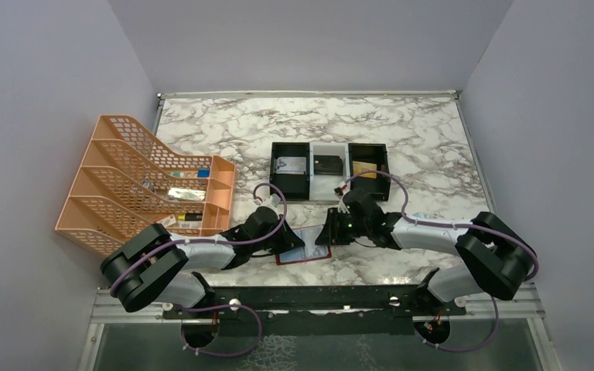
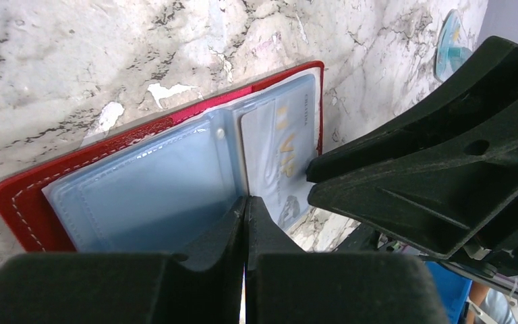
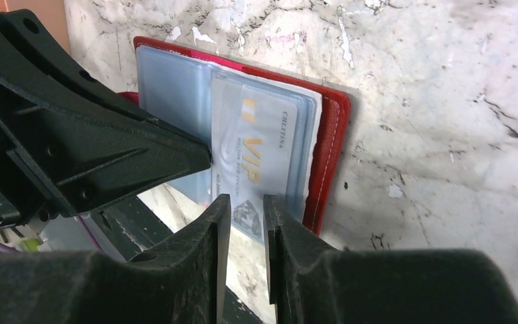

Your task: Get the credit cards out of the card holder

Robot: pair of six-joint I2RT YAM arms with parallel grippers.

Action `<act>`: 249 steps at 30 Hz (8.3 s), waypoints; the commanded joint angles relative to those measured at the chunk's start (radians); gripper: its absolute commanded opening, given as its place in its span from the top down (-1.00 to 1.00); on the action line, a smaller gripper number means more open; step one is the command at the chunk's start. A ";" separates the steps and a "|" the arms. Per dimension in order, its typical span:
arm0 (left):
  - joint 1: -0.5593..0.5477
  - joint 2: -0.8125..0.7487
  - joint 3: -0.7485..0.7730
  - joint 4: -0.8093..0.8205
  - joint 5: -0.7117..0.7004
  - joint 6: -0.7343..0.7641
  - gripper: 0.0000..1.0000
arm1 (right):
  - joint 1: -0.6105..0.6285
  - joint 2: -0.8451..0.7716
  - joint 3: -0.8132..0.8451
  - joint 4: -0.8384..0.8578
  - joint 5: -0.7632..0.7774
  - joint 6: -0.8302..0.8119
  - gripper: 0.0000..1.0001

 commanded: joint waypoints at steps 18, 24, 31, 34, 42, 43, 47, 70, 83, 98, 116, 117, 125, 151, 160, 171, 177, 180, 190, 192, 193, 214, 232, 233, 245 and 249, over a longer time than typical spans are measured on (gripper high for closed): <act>-0.004 -0.004 -0.004 0.040 0.032 0.001 0.68 | -0.001 0.015 0.032 -0.065 0.032 -0.047 0.46; -0.003 0.000 -0.008 0.043 0.025 -0.008 0.56 | 0.000 0.009 0.010 -0.055 0.044 -0.032 0.49; -0.003 -0.011 -0.006 0.054 0.022 -0.008 0.84 | -0.001 0.036 0.008 -0.045 0.026 -0.028 0.53; -0.003 -0.025 -0.014 0.054 0.007 -0.008 1.00 | -0.001 0.035 0.014 -0.062 0.047 -0.025 0.52; -0.002 -0.069 -0.069 0.053 -0.023 -0.036 1.00 | 0.000 0.012 0.016 -0.098 0.110 -0.021 0.53; -0.002 -0.076 -0.079 0.051 -0.026 -0.039 1.00 | 0.000 0.014 0.018 -0.100 0.110 -0.021 0.53; -0.002 -0.118 -0.114 0.041 -0.038 -0.044 1.00 | 0.000 0.023 0.023 -0.098 0.106 -0.021 0.53; 0.000 -0.145 -0.081 0.028 -0.050 -0.018 0.45 | 0.000 -0.014 0.092 -0.097 0.012 -0.069 0.41; 0.000 -0.069 -0.056 0.039 -0.049 -0.001 0.40 | 0.000 0.068 0.010 -0.005 0.034 -0.008 0.54; 0.004 -0.009 -0.065 0.208 0.022 -0.036 0.85 | 0.000 0.122 0.009 0.020 0.015 0.001 0.57; 0.043 -0.188 -0.194 0.145 -0.020 -0.081 1.00 | -0.001 0.038 0.030 -0.061 0.112 -0.025 0.58; 0.045 -0.192 -0.192 0.137 -0.020 -0.079 1.00 | -0.001 0.036 0.032 -0.063 0.112 -0.026 0.58; 0.046 -0.177 -0.176 0.123 -0.013 -0.063 0.99 | 0.000 -0.019 0.067 -0.075 0.057 -0.056 0.56; 0.046 -0.162 -0.159 0.125 -0.003 -0.053 0.53 | 0.002 0.177 0.059 0.030 -0.072 -0.035 0.45; 0.046 -0.235 -0.198 0.123 -0.042 -0.097 0.80 | 0.001 0.180 0.053 0.012 -0.030 -0.019 0.50; 0.046 -0.283 -0.221 0.122 -0.054 -0.104 0.78 | 0.002 0.168 0.050 0.013 -0.031 -0.018 0.53; 0.046 -0.278 -0.229 0.120 -0.060 -0.126 0.83 | 0.001 0.170 0.050 0.012 -0.031 -0.018 0.53; 0.047 -0.301 -0.246 0.112 -0.078 -0.135 0.82 | 0.001 0.169 0.054 0.008 -0.028 -0.021 0.53; 0.058 -0.349 -0.241 0.061 -0.099 -0.118 0.87 | 0.001 0.161 0.058 0.003 -0.029 -0.030 0.53; 0.060 -0.343 -0.234 0.059 -0.097 -0.110 0.74 | 0.001 0.161 0.058 0.003 -0.030 -0.030 0.54; 0.063 -0.337 -0.230 0.056 -0.097 -0.107 0.61 | 0.001 0.160 0.059 0.002 -0.029 -0.030 0.53; 0.136 -0.099 -0.094 0.137 0.105 -0.010 0.23 | 0.001 0.157 0.063 -0.004 -0.027 -0.035 0.54; 0.137 -0.110 -0.152 0.225 0.149 -0.060 0.76 | 0.000 0.172 0.079 -0.021 -0.015 -0.034 0.54; 0.138 -0.111 -0.162 0.225 0.143 -0.067 0.82 | 0.001 0.171 0.080 -0.026 -0.012 -0.035 0.54; 0.203 -0.146 -0.220 0.189 0.151 -0.072 0.89 | 0.000 0.168 0.075 -0.038 -0.003 -0.041 0.54; 0.208 -0.153 -0.221 0.169 0.153 -0.063 0.76 | 0.002 0.155 0.080 -0.031 -0.020 -0.048 0.54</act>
